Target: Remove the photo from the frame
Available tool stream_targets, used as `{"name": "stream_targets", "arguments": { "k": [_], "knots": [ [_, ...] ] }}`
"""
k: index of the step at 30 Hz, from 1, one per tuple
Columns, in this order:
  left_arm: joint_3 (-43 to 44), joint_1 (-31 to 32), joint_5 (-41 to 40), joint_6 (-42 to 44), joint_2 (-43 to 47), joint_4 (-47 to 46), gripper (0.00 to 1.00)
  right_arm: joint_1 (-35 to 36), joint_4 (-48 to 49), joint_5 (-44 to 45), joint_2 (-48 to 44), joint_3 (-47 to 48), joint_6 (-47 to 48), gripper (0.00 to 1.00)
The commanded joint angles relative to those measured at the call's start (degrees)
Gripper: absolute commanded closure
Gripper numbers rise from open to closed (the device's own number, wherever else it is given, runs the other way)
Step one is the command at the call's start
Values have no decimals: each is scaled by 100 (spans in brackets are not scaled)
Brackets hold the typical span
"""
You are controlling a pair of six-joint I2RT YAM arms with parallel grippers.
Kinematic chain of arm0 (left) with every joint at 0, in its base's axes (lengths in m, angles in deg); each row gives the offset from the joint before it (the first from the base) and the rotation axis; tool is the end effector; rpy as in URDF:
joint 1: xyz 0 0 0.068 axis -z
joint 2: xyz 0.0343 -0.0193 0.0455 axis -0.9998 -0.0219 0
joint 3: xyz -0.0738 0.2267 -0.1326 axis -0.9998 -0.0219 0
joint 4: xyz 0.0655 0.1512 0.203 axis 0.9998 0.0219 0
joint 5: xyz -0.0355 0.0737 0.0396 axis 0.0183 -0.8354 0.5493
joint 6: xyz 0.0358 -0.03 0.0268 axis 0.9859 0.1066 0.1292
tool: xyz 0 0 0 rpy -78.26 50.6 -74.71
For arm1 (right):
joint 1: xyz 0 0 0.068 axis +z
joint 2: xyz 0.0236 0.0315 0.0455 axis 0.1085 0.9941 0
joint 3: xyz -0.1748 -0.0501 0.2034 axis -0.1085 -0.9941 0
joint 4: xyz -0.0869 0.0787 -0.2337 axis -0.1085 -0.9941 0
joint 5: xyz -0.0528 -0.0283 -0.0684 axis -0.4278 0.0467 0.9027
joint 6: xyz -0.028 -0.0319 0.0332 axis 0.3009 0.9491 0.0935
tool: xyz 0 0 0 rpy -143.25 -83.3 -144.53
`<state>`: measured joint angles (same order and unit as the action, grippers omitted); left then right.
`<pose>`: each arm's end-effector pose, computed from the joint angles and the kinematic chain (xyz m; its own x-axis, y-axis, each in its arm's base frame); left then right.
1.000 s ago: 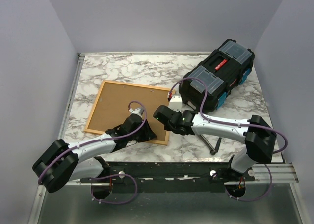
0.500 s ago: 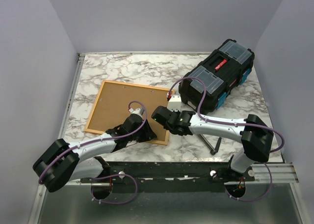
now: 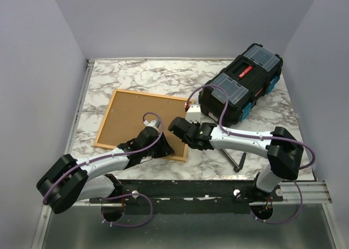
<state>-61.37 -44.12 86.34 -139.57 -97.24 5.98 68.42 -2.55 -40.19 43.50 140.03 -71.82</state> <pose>0.1493 -0.1519 0.1501 -0.8821 -0.2718 -0.3847 0.0487 0.7597 -0.6485 0.1736 0.2830 0.2201 -0.6946 0.0067 -0.7193 -0.0413 0.9979 0.0492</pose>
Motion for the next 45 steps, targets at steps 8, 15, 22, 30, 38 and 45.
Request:
{"name": "stream_targets", "arguments": {
  "k": [8, 15, 22, 30, 38, 45],
  "knots": [
    [-205, 1, 180, -54, 38, 250, 66, -113, 610, 350, 245, -141, 350, 99],
    [-213, 11, 188, -63, 64, 249, 66, -127, 938, 271, 218, -209, 600, 99],
    [-143, 12, 165, -33, 91, 323, 66, -126, 1194, 164, -121, -320, 885, 99],
    [155, 3, 127, 77, 221, 605, 66, -126, 1038, 354, -903, -341, 1173, 99],
    [427, 10, 24, 200, 339, 928, 65, -128, 607, 734, -1972, -996, 1121, 99],
    [716, 3, 48, 304, 442, 1126, 64, -155, 22, 920, -2965, -1760, 655, 99]
  ]
}}
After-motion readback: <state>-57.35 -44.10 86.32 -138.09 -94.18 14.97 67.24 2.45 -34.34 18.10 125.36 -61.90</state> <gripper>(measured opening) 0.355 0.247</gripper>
